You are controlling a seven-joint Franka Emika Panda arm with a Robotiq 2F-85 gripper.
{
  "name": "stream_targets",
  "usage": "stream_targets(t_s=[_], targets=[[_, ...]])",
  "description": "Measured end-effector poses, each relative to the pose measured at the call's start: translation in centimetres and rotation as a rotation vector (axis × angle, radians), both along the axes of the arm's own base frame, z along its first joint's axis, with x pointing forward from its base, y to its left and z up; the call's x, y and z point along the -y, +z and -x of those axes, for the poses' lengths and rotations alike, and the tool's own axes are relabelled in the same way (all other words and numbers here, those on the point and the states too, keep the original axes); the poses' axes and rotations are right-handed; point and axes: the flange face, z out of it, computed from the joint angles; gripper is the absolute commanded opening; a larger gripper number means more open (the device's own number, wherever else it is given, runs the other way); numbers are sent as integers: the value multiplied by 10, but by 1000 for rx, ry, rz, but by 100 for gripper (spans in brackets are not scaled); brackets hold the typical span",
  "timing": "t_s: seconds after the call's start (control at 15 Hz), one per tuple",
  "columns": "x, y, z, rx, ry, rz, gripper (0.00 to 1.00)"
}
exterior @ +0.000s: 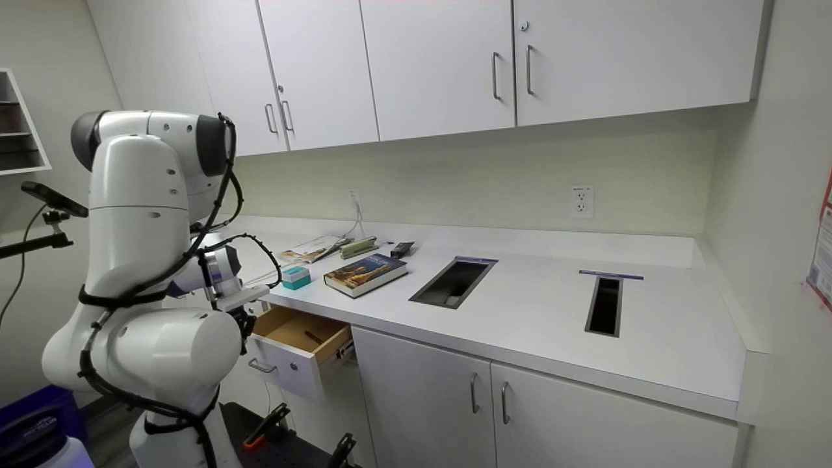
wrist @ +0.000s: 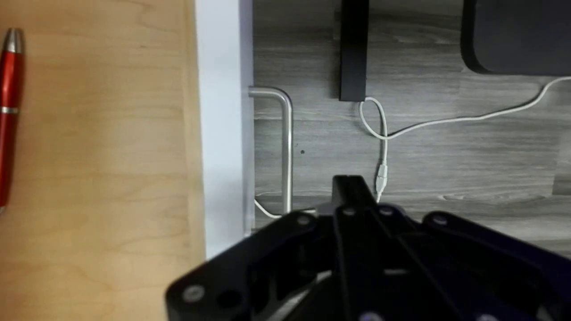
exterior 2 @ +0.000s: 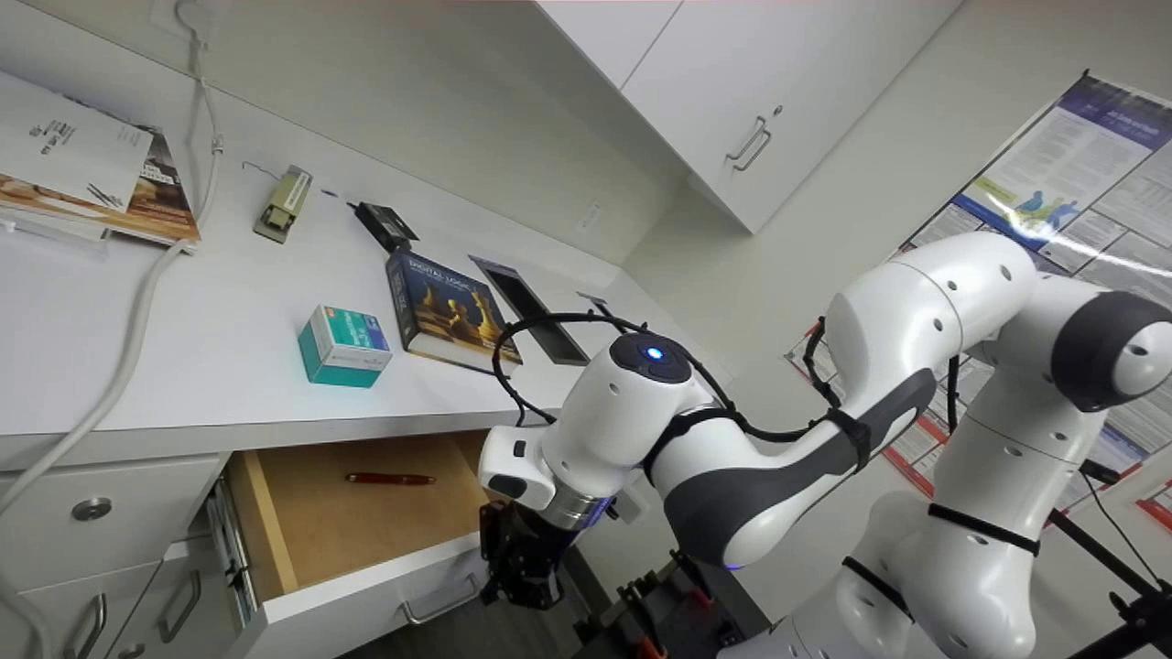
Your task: Close the open drawer
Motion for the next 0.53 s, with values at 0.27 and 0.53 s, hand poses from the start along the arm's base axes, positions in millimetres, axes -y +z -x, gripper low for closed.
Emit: stream_targets(t_s=[0.27,0.53], targets=[[10,-20,-14,96,52,59,0],[10,-31,-17,191,83,99,1]])
